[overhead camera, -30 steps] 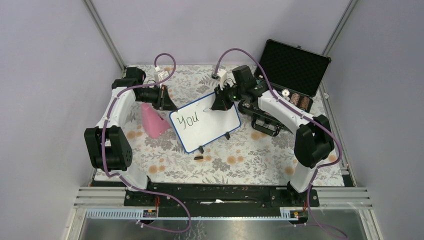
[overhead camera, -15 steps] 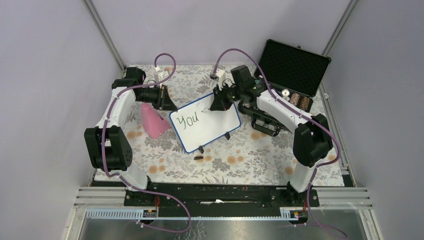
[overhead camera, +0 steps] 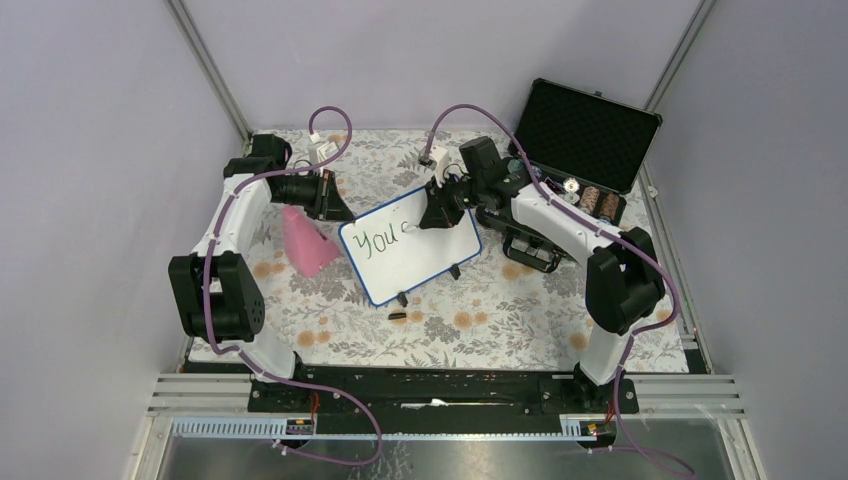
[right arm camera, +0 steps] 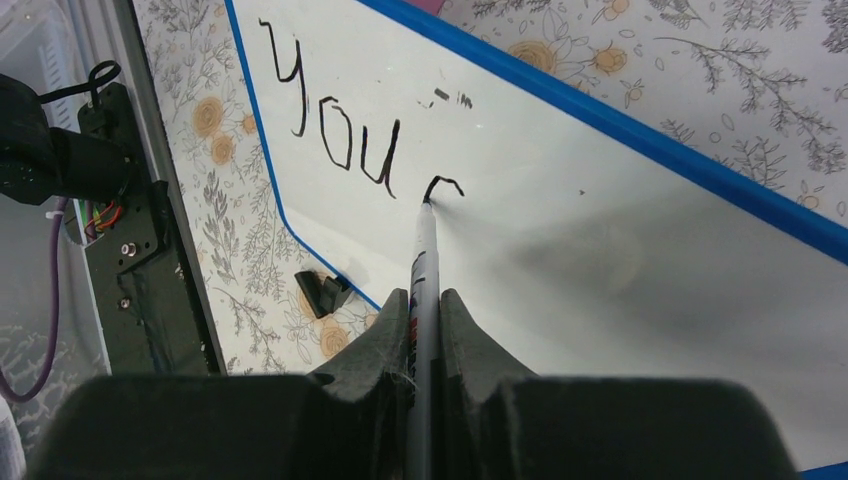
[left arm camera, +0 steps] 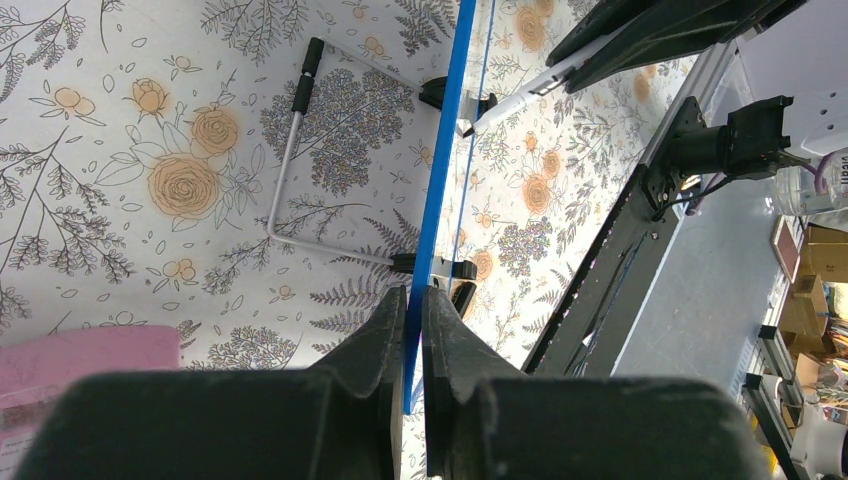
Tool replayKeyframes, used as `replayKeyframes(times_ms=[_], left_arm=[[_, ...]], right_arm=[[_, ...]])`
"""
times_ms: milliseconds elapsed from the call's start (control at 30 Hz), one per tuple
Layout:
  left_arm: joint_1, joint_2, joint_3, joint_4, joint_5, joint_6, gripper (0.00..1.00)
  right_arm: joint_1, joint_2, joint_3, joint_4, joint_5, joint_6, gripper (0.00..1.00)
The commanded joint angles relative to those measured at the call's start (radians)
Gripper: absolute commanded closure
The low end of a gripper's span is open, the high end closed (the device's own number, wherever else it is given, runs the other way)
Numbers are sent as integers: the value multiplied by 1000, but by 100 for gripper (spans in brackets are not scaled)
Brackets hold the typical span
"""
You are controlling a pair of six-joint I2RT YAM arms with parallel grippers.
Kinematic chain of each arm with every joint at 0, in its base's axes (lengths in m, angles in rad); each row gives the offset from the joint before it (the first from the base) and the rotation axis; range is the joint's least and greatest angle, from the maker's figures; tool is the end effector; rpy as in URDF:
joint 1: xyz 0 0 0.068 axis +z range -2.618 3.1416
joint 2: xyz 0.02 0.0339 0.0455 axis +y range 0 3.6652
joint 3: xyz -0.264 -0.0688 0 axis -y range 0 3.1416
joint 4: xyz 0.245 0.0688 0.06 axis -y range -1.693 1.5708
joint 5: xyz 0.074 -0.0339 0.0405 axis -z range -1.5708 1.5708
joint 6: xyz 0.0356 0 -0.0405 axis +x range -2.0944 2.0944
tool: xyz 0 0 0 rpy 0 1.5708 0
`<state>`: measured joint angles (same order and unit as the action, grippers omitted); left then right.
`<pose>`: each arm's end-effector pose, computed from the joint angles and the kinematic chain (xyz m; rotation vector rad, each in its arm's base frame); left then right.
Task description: Write a sentence on the whiteboard
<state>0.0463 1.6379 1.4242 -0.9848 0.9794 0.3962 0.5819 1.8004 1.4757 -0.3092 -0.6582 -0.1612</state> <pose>0.3250 -0.0145 0.2962 0.6408 2.2713 -1.1240 0.3337 0.2456 0.2888 -1.1421 1.8938 0.9581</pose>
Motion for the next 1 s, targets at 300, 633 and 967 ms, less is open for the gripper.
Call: replayKeyframes(times_ms=[300,633,967], left_arm=[[-13,-7,21,3,-17,15,100],[-13,-5,26,3,-16,13,100],[-15,-4,24,2,-16,13,100]], right_arm=[[-8,-42,-42,16,17,-40,100],[-46,-52,-28,1,23,-55,100],[-48,-92,-23,-26,-60,-62,100]])
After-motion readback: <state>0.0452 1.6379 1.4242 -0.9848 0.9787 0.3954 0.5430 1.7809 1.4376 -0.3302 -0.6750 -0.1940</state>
